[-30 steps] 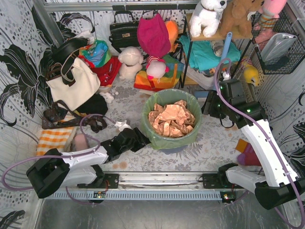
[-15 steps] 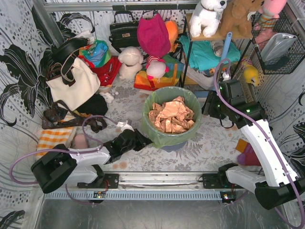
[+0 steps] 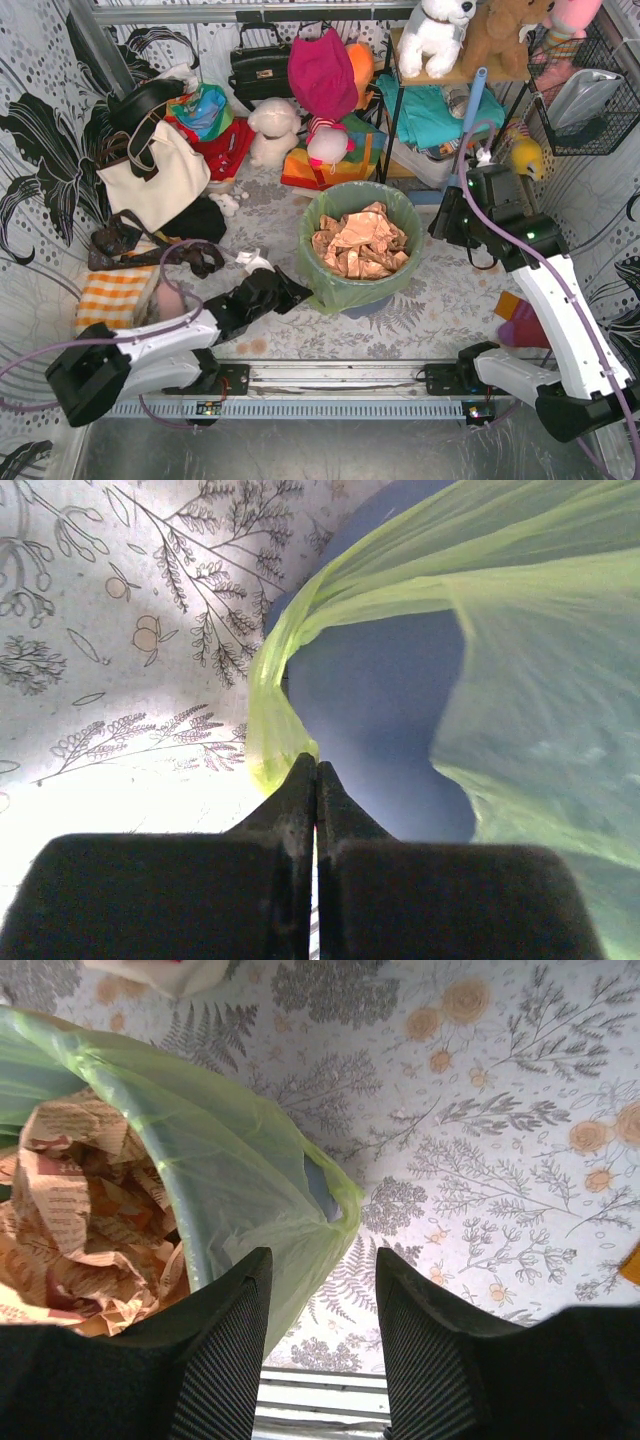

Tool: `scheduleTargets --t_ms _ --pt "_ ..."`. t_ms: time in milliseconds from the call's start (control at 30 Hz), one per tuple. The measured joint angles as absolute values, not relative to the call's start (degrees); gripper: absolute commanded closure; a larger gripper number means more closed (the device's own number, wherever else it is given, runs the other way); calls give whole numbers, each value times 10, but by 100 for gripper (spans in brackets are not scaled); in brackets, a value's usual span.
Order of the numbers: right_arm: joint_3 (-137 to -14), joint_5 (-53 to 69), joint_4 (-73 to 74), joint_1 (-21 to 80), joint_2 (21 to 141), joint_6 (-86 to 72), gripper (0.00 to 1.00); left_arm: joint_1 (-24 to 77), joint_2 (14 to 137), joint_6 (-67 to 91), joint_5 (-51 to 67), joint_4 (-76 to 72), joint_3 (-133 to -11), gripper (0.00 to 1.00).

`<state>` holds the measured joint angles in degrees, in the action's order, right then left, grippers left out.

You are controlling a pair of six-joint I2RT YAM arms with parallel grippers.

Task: Tie the trash bag

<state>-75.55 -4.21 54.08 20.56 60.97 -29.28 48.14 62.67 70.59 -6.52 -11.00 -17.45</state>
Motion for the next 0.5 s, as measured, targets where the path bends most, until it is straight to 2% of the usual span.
scheduleTargets --t_ms 233,433,500 --pt "-785 -62 540 206 579 -290 55 482 500 705 -101 5 -175 100" --pt "-785 6 488 206 545 -273 54 482 422 707 -112 89 -180 99" --pt "-785 37 469 206 544 -267 55 482 416 705 -112 100 -181 83"
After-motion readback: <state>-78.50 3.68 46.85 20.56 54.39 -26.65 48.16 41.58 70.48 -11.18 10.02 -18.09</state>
